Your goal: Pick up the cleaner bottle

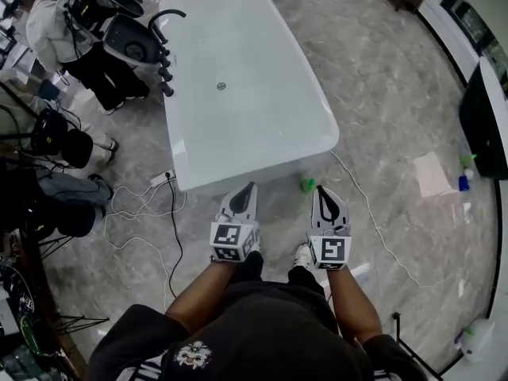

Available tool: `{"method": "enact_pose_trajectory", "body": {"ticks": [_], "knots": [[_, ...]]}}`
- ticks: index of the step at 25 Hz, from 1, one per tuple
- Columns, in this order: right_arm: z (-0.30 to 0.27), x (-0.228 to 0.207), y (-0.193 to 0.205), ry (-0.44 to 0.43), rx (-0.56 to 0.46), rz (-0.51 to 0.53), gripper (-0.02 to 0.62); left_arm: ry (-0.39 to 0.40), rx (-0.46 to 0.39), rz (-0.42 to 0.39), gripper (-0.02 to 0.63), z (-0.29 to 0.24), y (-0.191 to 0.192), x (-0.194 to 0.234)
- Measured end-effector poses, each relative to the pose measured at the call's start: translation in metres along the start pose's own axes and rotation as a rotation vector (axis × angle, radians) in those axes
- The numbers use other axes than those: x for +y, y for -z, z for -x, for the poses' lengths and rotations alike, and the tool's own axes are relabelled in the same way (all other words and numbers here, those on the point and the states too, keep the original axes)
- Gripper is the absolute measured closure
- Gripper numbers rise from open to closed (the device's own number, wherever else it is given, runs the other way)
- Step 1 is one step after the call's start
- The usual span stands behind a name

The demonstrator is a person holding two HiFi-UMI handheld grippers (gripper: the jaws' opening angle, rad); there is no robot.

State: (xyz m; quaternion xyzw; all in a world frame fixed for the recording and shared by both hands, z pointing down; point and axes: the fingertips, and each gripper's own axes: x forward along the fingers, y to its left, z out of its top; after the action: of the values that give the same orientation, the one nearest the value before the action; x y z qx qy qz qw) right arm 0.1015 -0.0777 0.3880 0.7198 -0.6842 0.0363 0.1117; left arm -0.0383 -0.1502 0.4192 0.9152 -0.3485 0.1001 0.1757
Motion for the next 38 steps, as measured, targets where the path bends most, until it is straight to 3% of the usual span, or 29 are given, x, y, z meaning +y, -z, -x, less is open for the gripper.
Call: {"method": "enact_pose_trajectory", "body": {"ticks": [8,12,16,23,27,30,38], "knots": [[0.009,-0.031,0.036,-0.117,-0.008,-0.033,0.58,-0.193,-0.019,0.056,0.6,0.007,0.032,-0.022],[0.009,-0.051,0.048,-0.153,-0.017,-0.004,0.58,-0.253,-0.027,0.088,0.6,0.004,0.056,-0.036],[0.008,-0.065,0.091,-0.145,-0.022,-0.015,0.578,-0.282,-0.038,0.099,0.6,-0.012,0.094,-0.041],[-0.024,-0.062,0.227,-0.117,-0.023,-0.076,0.578,-0.256,-0.074,0.002,0.6,-0.078,0.197,-0.018],[-0.046,-0.073,0.314,-0.094,-0.023,-0.053,0.57,-0.253,-0.091,-0.028,0.6,-0.115,0.254,-0.002],[-0.07,-0.073,0.375,-0.108,-0.018,-0.058,0.474,-0.245,-0.096,-0.035,0.6,-0.14,0.308,0.02],[-0.125,-0.077,0.563,-0.098,0.05,-0.047,0.383,-0.237,-0.114,-0.058,0.6,-0.2,0.428,0.08]]}}
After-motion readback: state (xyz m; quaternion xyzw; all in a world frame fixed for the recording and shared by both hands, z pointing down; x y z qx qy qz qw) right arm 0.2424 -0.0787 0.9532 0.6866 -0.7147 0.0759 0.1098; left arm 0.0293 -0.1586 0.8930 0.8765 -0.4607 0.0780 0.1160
